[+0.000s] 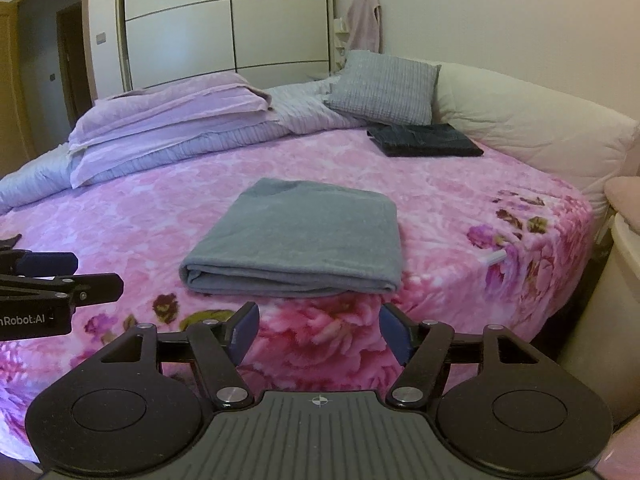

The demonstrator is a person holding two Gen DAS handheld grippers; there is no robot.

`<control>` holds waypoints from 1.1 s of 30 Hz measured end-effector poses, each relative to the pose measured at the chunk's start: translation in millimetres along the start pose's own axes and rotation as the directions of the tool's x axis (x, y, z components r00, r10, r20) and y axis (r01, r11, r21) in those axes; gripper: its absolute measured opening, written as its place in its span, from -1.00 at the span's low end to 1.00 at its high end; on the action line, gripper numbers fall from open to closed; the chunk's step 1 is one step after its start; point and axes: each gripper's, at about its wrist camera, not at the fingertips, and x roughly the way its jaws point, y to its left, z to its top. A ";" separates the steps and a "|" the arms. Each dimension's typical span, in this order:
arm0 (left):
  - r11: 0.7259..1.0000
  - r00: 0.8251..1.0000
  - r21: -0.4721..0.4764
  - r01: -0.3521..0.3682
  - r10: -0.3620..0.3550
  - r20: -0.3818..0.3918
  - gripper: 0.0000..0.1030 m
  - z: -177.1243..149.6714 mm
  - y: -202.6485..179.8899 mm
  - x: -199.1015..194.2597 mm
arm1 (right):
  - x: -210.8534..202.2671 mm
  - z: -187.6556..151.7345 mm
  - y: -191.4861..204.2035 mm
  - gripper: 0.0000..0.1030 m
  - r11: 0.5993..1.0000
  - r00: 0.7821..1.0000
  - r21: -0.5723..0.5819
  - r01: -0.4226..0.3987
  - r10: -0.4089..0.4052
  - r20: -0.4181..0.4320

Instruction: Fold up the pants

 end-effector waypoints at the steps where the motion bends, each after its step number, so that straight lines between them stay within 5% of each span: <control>1: 1.000 1.000 0.003 0.000 0.000 0.004 0.20 -0.5 -0.9 -2.4 | -1.6 -0.8 0.3 0.24 1.000 1.000 -0.002 -0.002 0.002 0.003; 11: 1.000 1.000 0.016 -0.011 0.011 -0.005 0.25 -0.2 -5.2 -4.1 | -1.5 -2.3 1.2 0.25 1.000 1.000 -0.008 -0.020 0.020 -0.002; 20: 1.000 0.997 0.009 0.030 -0.029 -0.075 0.44 -1.2 -1.8 38.2 | 33.7 -11.1 -26.7 0.26 0.998 0.997 0.053 -0.024 0.028 -0.078; 23: 0.999 0.992 -0.036 0.039 -0.043 -0.119 0.69 0.1 10.5 62.8 | 52.5 -14.2 -41.6 0.26 0.996 0.993 0.086 -0.014 0.024 -0.117; 27: 0.993 0.989 -0.112 0.044 -0.060 -0.136 0.73 12.4 38.2 96.2 | 76.0 -6.6 -65.6 0.26 0.991 0.992 0.131 -0.003 0.019 -0.124; 33: 0.932 0.972 -0.334 0.143 -0.196 -0.130 0.73 38.0 96.8 161.9 | 125.7 16.7 -129.9 0.27 0.920 0.989 0.382 -0.086 0.125 -0.078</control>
